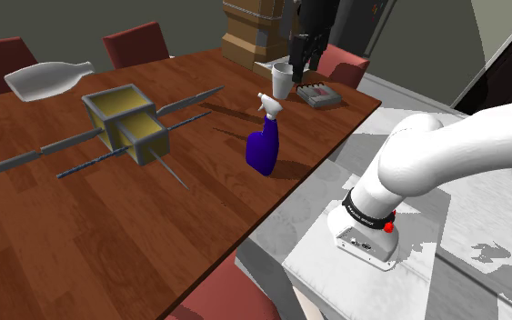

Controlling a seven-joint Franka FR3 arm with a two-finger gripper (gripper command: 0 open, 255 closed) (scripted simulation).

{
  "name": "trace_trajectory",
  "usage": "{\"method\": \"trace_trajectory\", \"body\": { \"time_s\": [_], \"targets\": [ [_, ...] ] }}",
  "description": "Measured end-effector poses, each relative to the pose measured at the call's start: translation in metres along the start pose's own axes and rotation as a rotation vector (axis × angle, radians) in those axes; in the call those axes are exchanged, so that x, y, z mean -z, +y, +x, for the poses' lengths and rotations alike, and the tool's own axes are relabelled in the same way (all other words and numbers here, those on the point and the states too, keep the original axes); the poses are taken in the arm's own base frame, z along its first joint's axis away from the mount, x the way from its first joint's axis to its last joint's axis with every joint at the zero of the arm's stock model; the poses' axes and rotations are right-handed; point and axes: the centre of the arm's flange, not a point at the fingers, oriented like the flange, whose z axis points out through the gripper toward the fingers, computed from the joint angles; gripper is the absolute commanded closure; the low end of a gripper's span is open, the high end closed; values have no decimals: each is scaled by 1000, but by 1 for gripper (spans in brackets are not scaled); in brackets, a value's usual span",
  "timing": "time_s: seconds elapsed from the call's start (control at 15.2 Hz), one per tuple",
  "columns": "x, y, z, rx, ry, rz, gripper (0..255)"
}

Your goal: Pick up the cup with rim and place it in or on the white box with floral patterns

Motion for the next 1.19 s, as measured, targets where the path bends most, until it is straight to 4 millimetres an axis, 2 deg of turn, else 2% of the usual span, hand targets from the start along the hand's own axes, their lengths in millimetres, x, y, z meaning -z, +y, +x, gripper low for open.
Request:
{"method": "trace_trajectory", "body": {
  "time_s": [0.13,0.4,0.73,0.92,1.19],
  "targets": [
    [-2,5,4,-1,-1,0,0],
    [-17,36,34,-5,-10,-1,0],
    [-40,88,74,-11,-22,-2,0],
    [-48,112,100,-15,-28,-2,0],
    [-70,152,128,-20,-39,-3,0]
  ]
}}
